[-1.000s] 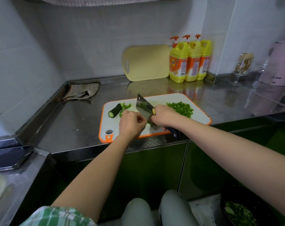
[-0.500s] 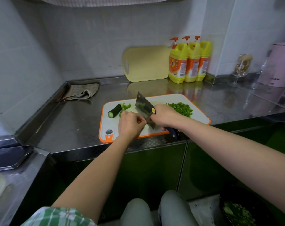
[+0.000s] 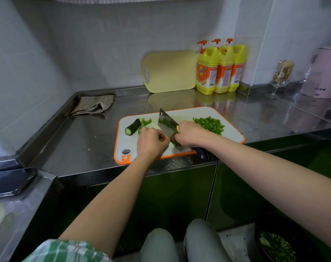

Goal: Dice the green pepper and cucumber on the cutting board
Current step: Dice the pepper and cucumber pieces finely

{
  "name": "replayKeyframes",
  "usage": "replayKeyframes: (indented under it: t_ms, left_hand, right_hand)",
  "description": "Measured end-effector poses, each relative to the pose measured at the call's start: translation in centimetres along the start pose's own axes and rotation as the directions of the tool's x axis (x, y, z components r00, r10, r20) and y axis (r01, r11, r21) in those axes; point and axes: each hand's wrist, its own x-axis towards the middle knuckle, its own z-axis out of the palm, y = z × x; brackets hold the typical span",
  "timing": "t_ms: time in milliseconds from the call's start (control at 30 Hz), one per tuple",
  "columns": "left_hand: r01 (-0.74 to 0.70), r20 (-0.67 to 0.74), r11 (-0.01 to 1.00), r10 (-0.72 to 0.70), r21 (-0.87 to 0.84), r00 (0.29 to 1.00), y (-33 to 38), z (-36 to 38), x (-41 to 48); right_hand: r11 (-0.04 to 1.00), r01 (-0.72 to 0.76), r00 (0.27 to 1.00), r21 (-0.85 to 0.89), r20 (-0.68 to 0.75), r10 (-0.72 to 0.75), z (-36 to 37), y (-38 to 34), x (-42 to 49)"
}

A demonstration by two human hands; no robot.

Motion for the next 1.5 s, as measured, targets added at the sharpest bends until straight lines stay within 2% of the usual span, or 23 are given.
replayKeyframes:
  t_ms: [100,200,300,367,500,633,733,867,1000,1167,1267,1400,1500]
  left_hand:
    - [-0.013,0.012,1.0,0.014,-0.014,1.0,-0.2,0.2,0.2]
    - [-0.054,0.087,0.997,0.059,-0.062,0.994,-0.5,0.3,0.5]
    - [-0.091,0.132,0.993,0.101,-0.081,0.986,-0.5,0.2,0.4]
    - [-0.08,0.093,0.994,0.086,-0.068,0.992,-0.7,-0.1,0.3]
    - [0.042,-0.022,0.997,-0.044,-0.067,0.999,-1.0,-0.5,0.1]
    - [0.051,0.009,0.998,-0.052,0.02,0.999,-0.1,-0.4,-0.3]
    - [0.006,0.039,0.996,-0.009,0.09,0.999,0.6,-0.2,-0.6]
    - [-0.007,0.049,0.986,-0.001,0.165,0.999,1.4,-0.1,-0.8]
    - [0.008,0.068,0.985,-0.02,0.173,0.997,1.6,-0.1,-0.7]
    - [0.004,0.085,0.985,-0.019,0.174,0.996,1.6,-0.3,-0.5]
    - [0.006,0.082,0.985,-0.021,0.174,0.996,1.5,-0.3,-0.4]
    - [-0.009,0.073,0.985,-0.004,0.173,0.997,1.3,-0.2,-0.3]
    - [-0.048,0.074,0.994,0.041,0.099,0.996,1.4,0.2,0.0]
  right_hand:
    - [0.998,-0.02,0.999,0.063,-0.041,0.022,0.5,0.4,0.6]
    - [0.987,-0.036,0.997,0.154,-0.067,0.047,0.8,1.0,1.3]
    - [0.973,-0.038,0.986,0.229,-0.152,0.075,0.8,2.0,1.9]
    - [0.957,-0.011,0.986,0.29,-0.158,0.059,0.5,2.5,1.9]
    - [0.928,0.021,0.997,0.371,-0.078,0.009,0.5,2.0,1.1]
    - [0.937,-0.003,1.0,0.35,-0.011,0.007,1.4,1.6,0.4]
    - [0.93,-0.067,0.998,0.361,0.008,0.068,0.7,3.3,0.2]
    - [0.929,-0.161,0.982,0.332,-0.036,0.183,-0.9,6.7,0.1]
    - [0.908,-0.184,0.972,0.378,-0.07,0.226,-1.4,8.6,0.6]
    - [0.841,-0.065,0.995,0.537,-0.033,0.098,-1.0,6.4,0.4]
    - [0.867,-0.057,0.998,0.495,0.031,0.047,-0.8,5.5,0.3]
    - [0.889,-0.146,0.987,0.434,0.009,0.158,-0.6,6.9,1.0]
    - [0.84,-0.164,0.976,0.517,-0.037,0.213,-1.0,8.1,1.2]
